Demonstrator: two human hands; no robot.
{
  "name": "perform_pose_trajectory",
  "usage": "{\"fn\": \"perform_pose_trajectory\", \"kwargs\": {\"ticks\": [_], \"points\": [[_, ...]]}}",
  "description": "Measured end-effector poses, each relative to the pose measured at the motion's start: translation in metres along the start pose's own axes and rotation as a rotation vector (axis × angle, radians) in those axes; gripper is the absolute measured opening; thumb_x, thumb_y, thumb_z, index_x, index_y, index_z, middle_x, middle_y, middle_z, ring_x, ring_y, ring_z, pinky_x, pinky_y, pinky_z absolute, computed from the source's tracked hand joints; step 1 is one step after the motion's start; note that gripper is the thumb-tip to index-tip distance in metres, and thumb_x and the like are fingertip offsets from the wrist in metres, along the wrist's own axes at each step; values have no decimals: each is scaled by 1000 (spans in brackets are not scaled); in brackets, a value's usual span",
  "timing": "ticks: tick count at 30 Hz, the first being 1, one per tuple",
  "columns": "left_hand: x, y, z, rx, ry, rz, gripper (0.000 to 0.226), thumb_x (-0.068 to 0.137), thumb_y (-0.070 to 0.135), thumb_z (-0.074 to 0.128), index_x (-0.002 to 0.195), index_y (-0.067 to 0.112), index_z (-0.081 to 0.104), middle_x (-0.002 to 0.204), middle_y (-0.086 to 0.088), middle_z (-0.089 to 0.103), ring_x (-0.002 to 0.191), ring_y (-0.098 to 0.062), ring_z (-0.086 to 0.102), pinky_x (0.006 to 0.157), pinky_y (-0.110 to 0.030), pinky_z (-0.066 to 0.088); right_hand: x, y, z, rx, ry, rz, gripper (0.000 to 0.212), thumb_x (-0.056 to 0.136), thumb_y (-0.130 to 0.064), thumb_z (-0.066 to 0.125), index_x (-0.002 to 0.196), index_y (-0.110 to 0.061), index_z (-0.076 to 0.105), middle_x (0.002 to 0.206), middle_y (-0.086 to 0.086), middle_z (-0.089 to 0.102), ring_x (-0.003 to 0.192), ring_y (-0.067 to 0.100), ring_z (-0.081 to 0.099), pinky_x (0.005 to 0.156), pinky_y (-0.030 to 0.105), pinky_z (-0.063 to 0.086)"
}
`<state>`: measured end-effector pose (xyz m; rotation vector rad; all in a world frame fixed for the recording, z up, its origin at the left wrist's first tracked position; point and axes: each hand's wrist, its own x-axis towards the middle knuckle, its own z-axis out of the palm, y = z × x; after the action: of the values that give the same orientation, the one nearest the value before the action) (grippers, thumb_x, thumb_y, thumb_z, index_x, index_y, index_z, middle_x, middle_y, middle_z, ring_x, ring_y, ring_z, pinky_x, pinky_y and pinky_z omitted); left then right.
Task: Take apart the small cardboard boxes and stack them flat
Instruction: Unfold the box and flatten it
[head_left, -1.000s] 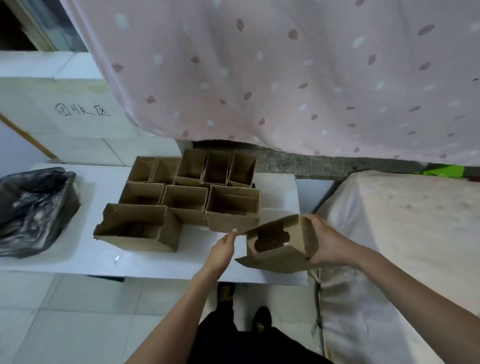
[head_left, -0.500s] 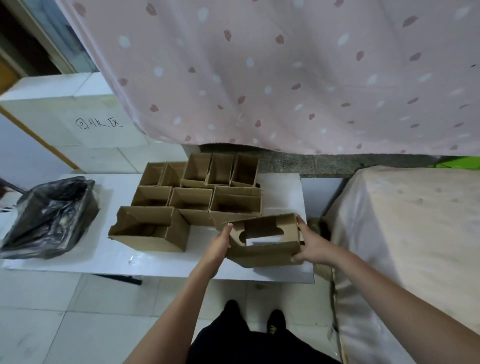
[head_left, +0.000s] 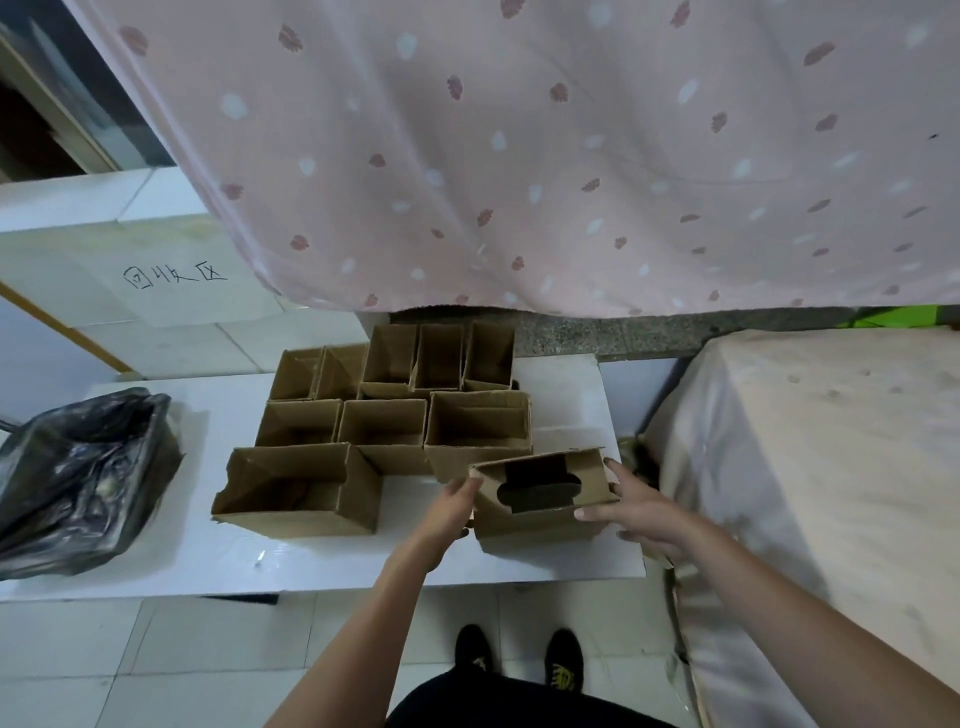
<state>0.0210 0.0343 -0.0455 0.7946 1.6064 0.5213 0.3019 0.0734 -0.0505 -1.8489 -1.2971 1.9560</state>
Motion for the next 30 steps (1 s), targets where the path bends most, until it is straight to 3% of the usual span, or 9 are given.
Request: {"fn": "perform_pose_trajectory", "kwargs": {"ticks": [3,7,11,15,19,23,27,30], "points": [[7,8,-9,68,0,62,50,104,42,46,148,19,40,140,-8,52,115,-22,56,105,-40,47,-10,2,1,69,13,18,123,62,-38,93,154,-46,12,164,3,15,144,26,32,106,46,43],[14,20,-8,137,8,110,50,104,35,49,150,21,36,145,-11,49,124,-26,54,109,-45,45,-18,9,14,322,123,72,125,55,-51,89,156,-32,18,155,16,33,126,31,53,97,49,53],[17,24,-4,204,4,127,50,103,36,52,149,23,36,146,-11,48,129,-30,52,108,-46,46,-20,7,40,525,176,151,101,78,-47,78,156,-18,20,145,25,39,113,36,59,93,50,55],[16,20,1,260,-22,120,37,102,42,50,131,20,44,129,-5,57,109,-23,61,94,-39,56,-14,-2,51,638,290,162,102,84,-37,77,157,-21,8,153,20,34,115,37,59,89,49,57],[13,16,6,311,-94,91,36,100,46,53,124,21,45,115,-5,60,98,-25,66,85,-39,60,-6,-10,42,537,367,174,90,83,-41,77,152,-15,24,142,17,50,114,37,60,86,51,58],[12,11,13,371,-81,84,43,97,41,61,132,25,42,129,-10,54,100,-21,63,78,-28,56,-5,-20,26,289,399,205,83,88,-49,69,150,-13,29,146,13,43,114,33,54,91,49,52],[11,10,20,307,28,68,64,94,30,68,147,21,32,143,-12,44,114,-24,59,96,-34,53,-5,-22,13,29,356,265,72,90,-39,67,146,-7,35,139,13,49,119,31,53,101,46,47],[12,9,20,264,107,45,67,92,24,71,147,17,33,143,-13,45,119,-29,57,102,-42,52,-8,-27,10,-131,294,303,59,90,-37,66,135,-7,43,119,7,55,101,22,62,87,37,52]]}}
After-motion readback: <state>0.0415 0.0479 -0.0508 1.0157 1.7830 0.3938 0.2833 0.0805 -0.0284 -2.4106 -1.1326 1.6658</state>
